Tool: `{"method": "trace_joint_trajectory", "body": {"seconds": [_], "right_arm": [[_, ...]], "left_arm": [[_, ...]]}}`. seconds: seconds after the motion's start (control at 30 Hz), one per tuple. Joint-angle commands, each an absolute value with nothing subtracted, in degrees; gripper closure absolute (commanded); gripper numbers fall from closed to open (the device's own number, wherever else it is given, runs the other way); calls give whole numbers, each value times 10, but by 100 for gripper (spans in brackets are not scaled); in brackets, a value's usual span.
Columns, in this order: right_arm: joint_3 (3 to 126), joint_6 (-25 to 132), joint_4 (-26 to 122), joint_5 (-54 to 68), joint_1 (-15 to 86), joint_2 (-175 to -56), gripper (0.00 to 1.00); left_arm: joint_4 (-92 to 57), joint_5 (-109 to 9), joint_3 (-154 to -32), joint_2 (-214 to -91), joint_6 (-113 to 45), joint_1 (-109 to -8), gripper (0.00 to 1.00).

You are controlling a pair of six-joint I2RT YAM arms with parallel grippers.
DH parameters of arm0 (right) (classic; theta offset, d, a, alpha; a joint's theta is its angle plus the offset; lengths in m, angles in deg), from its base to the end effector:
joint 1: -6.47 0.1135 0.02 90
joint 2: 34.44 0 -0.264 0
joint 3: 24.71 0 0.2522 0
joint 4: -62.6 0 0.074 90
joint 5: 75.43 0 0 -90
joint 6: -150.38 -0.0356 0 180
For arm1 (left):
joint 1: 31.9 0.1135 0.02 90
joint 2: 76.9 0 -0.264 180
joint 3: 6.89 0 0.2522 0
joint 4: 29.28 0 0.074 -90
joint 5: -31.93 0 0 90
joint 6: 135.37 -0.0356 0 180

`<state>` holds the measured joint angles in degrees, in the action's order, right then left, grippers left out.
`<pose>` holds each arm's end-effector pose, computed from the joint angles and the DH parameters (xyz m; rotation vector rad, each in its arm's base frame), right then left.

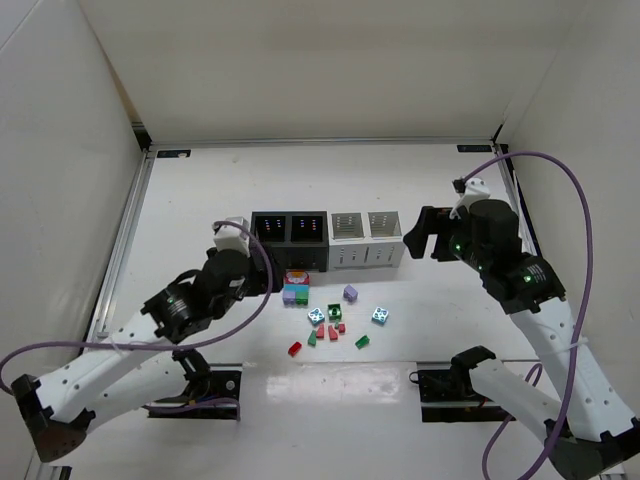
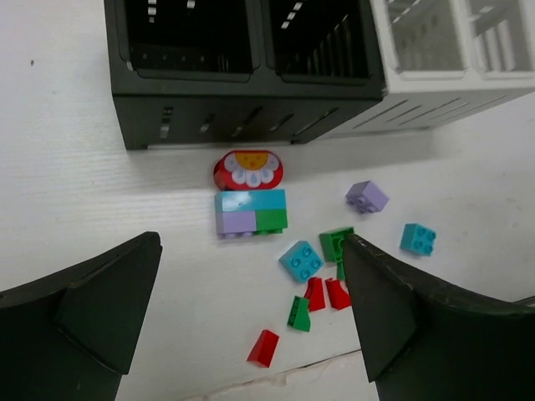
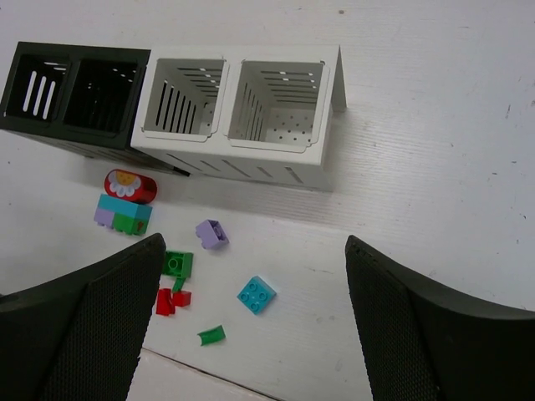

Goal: Sort the legos into containers by color

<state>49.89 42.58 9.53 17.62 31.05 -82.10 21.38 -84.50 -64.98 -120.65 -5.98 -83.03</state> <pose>0.1512 0.0671 0.3747 -0.0873 2.0490 0.4111 0.1121 -0.1138 0.2958 -0.0341 2.1585 -0.4162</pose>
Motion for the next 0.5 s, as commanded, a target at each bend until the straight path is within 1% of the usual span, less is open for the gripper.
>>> {"method": "trace_joint_trajectory", "body": {"seconds": [0.0,0.07,0.13,0.3,0.47], "right_arm": [[493,432,108,160,298,-813,10],[488,426,108,151,293,-808,10],[481,425,108,152,287,-799,10],[463,414,96,126,275,-785,10],[450,411,84,104,238,-774,10]], "left_arm": [[201,-752,-677,-1286,-78,-789,0],[196,-726,-692,-1353,-85,-787,0],[182,-724,-698,-1409,-83,-785,0],[141,-726,-710,-1473,-97,-796,0],[106,-723,-725,-1536,-126,-797,0]]}}
